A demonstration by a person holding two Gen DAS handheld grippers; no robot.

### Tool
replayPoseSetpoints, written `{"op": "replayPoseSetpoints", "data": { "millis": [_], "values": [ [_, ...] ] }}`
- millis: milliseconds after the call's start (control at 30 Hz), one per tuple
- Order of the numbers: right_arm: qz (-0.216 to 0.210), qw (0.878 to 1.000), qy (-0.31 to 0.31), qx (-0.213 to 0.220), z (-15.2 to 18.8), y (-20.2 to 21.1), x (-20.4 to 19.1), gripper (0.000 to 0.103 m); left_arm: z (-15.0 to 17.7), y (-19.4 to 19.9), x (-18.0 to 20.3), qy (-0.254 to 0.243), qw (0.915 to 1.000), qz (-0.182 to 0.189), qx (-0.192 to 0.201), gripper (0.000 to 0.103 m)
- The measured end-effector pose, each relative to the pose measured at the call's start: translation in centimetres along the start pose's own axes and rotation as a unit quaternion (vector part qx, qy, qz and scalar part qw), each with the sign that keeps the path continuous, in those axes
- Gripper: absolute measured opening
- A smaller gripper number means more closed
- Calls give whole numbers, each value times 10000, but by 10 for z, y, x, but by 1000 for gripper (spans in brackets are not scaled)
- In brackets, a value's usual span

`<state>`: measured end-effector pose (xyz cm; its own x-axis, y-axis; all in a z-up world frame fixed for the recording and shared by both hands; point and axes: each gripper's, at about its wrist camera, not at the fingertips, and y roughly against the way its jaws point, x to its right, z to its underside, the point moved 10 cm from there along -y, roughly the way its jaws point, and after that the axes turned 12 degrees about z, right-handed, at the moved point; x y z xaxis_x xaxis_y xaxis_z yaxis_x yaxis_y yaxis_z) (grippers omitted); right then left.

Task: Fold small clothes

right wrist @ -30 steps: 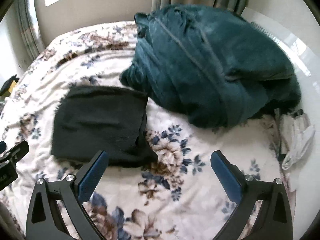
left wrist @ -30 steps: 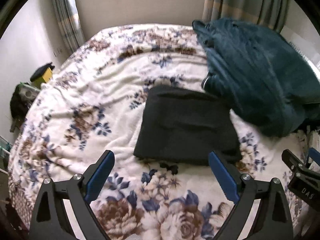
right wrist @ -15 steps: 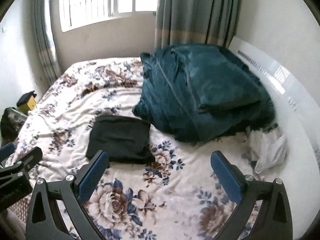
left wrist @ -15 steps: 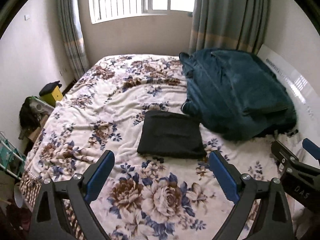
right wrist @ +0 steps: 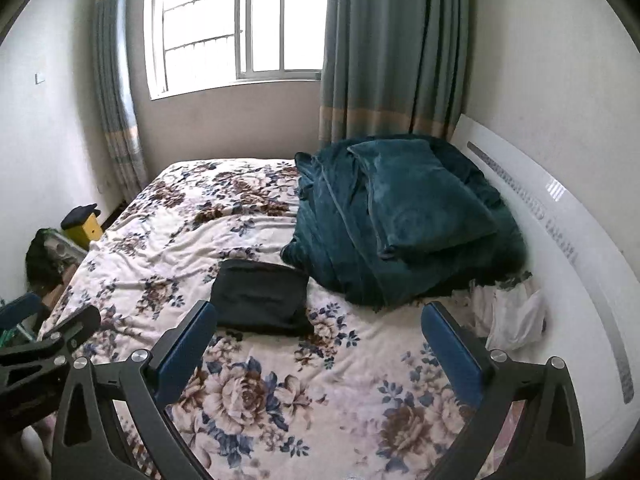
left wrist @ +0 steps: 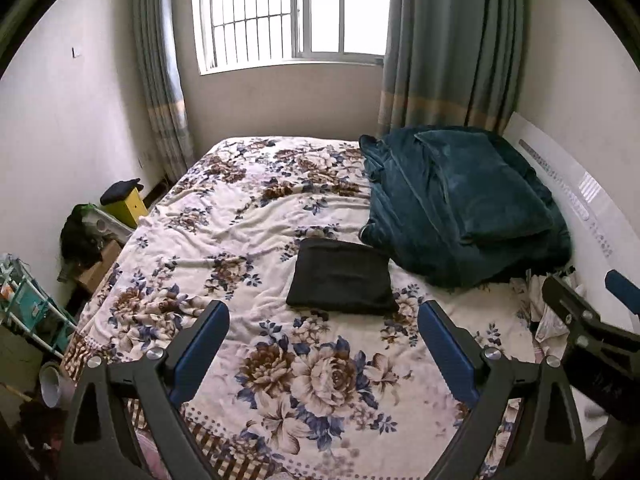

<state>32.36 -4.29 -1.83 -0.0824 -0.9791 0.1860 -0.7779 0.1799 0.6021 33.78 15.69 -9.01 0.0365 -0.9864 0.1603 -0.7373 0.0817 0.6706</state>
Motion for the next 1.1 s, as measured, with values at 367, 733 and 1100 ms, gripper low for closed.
{"op": "replayPoseSetpoints", "data": {
  "millis": [367, 733, 1100],
  "values": [
    [-159, 9998, 63, 100, -1, 39, 15, 103, 9, 29, 1, 102, 9998, -124, 110, 103],
    [-249, 9996, 83, 78, -3, 45, 23, 103, 6, 43, 11, 35, 9997, -135, 179, 103],
    [-294, 9995, 49, 110, -3, 57, 26, 103, 4, 52, 16, -13, 9996, -198, 196, 103]
  ]
}}
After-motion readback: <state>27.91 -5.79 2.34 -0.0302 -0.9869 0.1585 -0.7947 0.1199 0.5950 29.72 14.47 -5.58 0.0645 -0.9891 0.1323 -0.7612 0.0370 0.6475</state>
